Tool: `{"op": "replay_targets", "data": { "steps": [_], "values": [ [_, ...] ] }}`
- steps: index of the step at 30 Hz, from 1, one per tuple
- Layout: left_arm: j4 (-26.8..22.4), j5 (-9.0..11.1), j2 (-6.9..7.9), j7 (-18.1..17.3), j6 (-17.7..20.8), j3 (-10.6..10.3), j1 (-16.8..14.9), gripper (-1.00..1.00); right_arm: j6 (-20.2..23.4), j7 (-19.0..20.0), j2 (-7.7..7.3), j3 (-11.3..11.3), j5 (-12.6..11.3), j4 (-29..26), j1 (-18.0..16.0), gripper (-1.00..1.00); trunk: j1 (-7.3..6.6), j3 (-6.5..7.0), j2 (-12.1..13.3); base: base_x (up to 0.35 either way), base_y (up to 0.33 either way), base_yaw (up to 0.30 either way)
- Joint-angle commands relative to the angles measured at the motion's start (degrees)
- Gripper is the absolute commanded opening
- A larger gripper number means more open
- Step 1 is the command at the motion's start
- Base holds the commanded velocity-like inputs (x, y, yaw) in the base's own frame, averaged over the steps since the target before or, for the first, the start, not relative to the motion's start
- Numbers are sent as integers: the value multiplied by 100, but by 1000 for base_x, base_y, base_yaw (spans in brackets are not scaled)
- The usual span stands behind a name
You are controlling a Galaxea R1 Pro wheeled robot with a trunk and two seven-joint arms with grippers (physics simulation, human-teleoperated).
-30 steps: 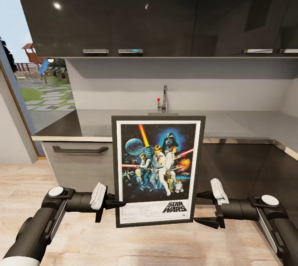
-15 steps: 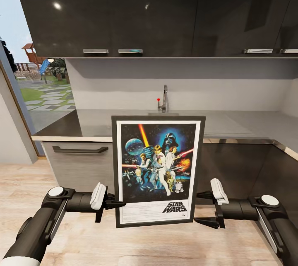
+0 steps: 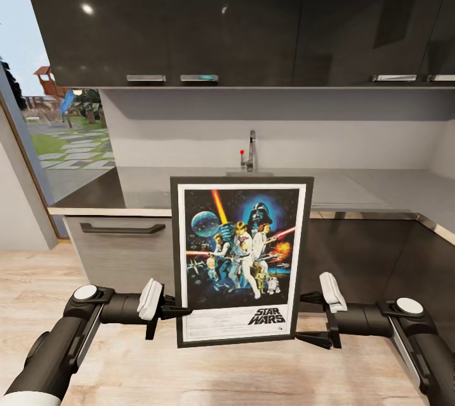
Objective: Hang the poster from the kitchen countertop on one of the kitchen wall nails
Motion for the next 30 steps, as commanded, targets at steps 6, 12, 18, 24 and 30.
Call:
{"op": "replay_targets", "data": {
  "steps": [6,12,18,24,30],
  "values": [
    [-7,-34,-2,-33,39,8,-4,-100,60,31,15,-8,30,-8,-4,100,0,-6,-4,0,0,0],
    [-8,-34,-2,-33,39,8,-4,-100,59,31,15,-8,24,-8,-4,-100,0,-6,-4,0,0,0],
    [-2,-34,-2,-33,39,8,-4,-100,52,39,15,-8,21,-8,-4,-100,0,-6,-4,0,0,0],
    [1,-44,-2,-33,45,8,-4,-100,52,34,15,-8,22,-8,-4,-100,0,-6,-4,0,0,0],
    [1,-46,-4,-33,43,8,-4,-100,53,35,15,-8,21,-8,-4,-100,0,-6,-4,0,0,0]
  ]
}}
